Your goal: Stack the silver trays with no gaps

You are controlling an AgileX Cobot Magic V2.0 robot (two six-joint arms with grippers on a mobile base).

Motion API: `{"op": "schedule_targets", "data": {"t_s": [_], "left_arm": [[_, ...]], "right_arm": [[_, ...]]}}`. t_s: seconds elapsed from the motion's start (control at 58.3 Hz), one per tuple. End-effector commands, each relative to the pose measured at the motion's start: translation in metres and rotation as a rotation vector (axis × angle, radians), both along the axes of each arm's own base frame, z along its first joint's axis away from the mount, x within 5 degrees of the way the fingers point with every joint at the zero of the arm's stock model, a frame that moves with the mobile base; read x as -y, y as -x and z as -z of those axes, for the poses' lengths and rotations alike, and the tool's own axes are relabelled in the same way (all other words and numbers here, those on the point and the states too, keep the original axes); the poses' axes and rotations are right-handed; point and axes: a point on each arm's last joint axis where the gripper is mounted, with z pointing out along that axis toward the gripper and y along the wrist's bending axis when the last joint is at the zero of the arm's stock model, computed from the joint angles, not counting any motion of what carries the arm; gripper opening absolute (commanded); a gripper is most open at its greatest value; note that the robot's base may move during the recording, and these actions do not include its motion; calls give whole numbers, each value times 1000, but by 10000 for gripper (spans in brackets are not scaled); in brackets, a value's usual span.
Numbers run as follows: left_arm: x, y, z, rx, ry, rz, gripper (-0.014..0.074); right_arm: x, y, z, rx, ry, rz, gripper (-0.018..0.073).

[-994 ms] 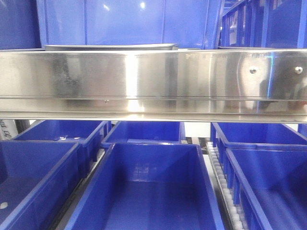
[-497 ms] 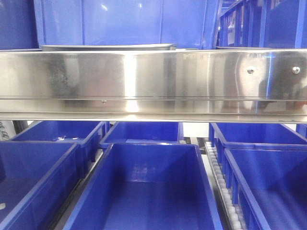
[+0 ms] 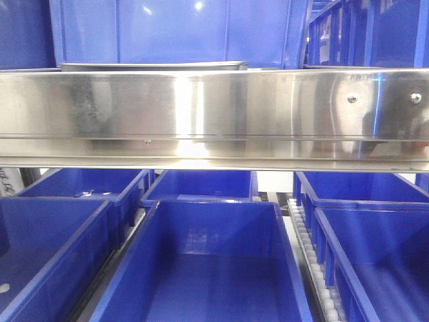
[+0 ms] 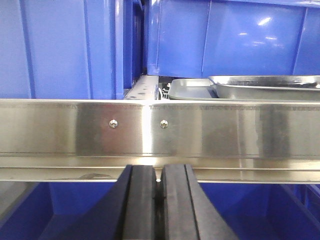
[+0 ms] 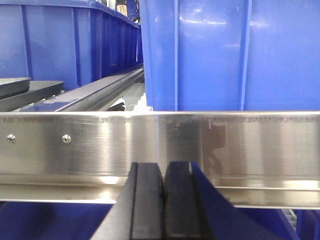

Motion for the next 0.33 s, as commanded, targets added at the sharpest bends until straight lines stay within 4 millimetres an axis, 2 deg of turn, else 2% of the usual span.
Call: {"op": "schedule_targets", "data": {"t_s": [0.0,0.309], "left_arm": [[0,0,-2,15,8,0,-7],[0,0,-2,15,8,0,-7]], "right_arm": [[0,0,-2,17,16,0,-79],[0,0,-2,17,16,0,-79]]}}
